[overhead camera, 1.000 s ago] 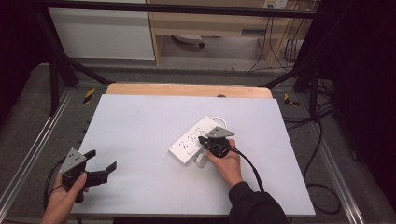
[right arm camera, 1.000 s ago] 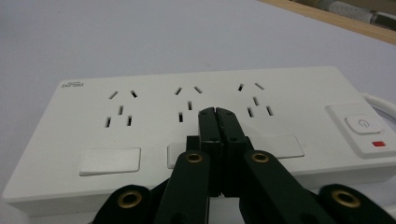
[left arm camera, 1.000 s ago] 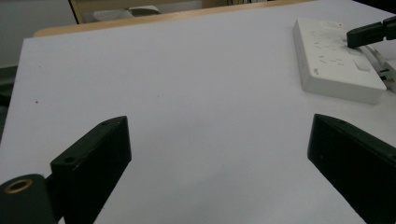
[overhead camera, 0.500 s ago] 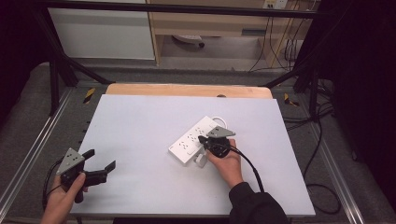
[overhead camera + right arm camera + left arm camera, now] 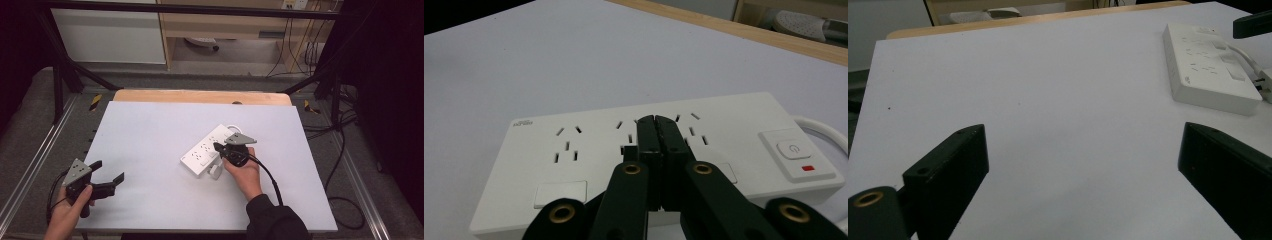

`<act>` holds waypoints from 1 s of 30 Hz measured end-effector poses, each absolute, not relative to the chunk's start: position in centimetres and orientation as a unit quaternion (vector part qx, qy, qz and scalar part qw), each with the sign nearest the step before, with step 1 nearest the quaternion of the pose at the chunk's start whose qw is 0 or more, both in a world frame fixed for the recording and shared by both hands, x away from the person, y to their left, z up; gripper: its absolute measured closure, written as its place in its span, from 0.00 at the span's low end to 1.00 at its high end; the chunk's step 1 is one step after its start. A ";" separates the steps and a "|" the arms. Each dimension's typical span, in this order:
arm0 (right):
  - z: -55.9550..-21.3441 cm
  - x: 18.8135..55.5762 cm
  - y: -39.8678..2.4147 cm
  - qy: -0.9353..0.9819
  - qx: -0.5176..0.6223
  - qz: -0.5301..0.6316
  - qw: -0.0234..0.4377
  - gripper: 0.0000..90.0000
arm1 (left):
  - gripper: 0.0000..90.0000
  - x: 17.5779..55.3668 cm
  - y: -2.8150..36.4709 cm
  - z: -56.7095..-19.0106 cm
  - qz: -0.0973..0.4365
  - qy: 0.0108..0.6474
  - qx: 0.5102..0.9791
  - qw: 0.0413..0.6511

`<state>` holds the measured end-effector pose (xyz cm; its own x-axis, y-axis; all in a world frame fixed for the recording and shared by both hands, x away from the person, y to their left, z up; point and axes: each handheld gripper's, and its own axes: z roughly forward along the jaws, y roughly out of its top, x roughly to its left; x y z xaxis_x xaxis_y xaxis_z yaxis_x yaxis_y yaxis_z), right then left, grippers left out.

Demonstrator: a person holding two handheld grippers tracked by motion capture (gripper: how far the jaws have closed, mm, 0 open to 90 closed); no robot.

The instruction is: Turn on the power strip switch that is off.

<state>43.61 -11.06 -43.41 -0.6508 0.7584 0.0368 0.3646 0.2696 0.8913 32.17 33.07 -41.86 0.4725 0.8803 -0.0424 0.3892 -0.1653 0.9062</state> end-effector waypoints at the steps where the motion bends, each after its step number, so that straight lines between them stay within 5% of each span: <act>1: -43.4 43.6 -11.1 0.770 0.364 0.483 0.204 1.00 | 0.07 32.2 33.1 -41.9 0.260 0.442 0.718 0.471; 19: -42.3 43.8 -12.2 0.754 0.378 0.498 0.200 0.99 | 0.07 32.2 33.0 -42.0 0.257 0.442 0.721 0.467; 28: -41.6 44.1 -12.9 0.742 0.395 0.505 0.198 0.82 | 0.07 32.2 33.0 -42.0 0.255 0.443 0.721 0.467; 30: -41.4 44.1 -13.1 0.736 0.405 0.504 0.199 0.70 | 0.07 32.2 33.0 -42.0 0.255 0.443 0.721 0.467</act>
